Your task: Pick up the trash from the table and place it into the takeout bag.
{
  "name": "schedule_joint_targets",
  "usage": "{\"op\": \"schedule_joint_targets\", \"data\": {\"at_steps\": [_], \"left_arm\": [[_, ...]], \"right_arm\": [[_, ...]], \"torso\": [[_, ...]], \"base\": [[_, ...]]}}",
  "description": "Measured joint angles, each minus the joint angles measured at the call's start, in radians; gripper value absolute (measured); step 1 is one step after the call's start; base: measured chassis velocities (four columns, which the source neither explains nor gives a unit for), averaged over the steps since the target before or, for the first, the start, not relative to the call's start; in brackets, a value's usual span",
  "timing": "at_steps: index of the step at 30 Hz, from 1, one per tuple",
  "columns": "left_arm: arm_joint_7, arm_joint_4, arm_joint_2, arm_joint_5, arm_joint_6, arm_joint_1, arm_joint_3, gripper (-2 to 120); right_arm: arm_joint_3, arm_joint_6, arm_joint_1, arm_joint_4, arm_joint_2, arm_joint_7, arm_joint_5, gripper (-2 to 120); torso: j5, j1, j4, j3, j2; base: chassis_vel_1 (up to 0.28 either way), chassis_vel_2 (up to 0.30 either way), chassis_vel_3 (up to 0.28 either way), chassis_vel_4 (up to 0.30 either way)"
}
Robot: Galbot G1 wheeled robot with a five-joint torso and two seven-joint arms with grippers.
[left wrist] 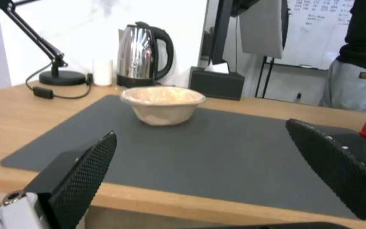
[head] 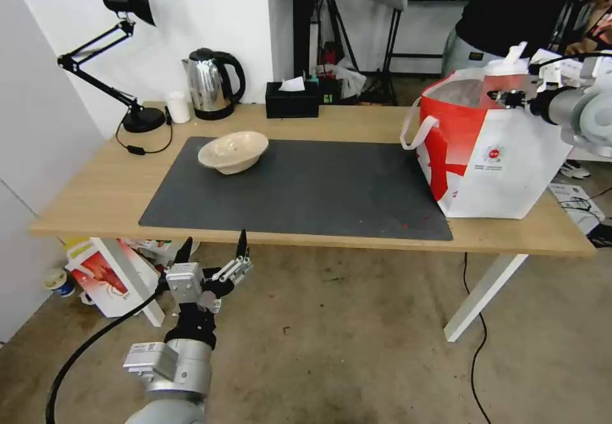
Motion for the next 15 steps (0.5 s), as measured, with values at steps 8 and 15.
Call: {"op": "schedule_joint_targets", "data": {"at_steps": [8,15], "left_arm": [[0.003,-0.004,0.000,0.008,-0.013,-0.001,0.000,99],[0.004,-0.004,-0.004,0.008,-0.014,-0.001,0.002,99]], "right_arm": [[0.002,-0.020,0.001,0.025,-0.016,0.027,0.008,73],[0.002,-0.030,0.003,0.054,-0.031,0.045,0.018,96]], "torso": [[0.0000,0.000,0.0000,0.000,0.000],[0.0001,0.000,-0.0001,0.000,0.000]], "base": [[0.000,0.000,0.000,0.000],[0.000,0.000,0.000,0.000]]}}
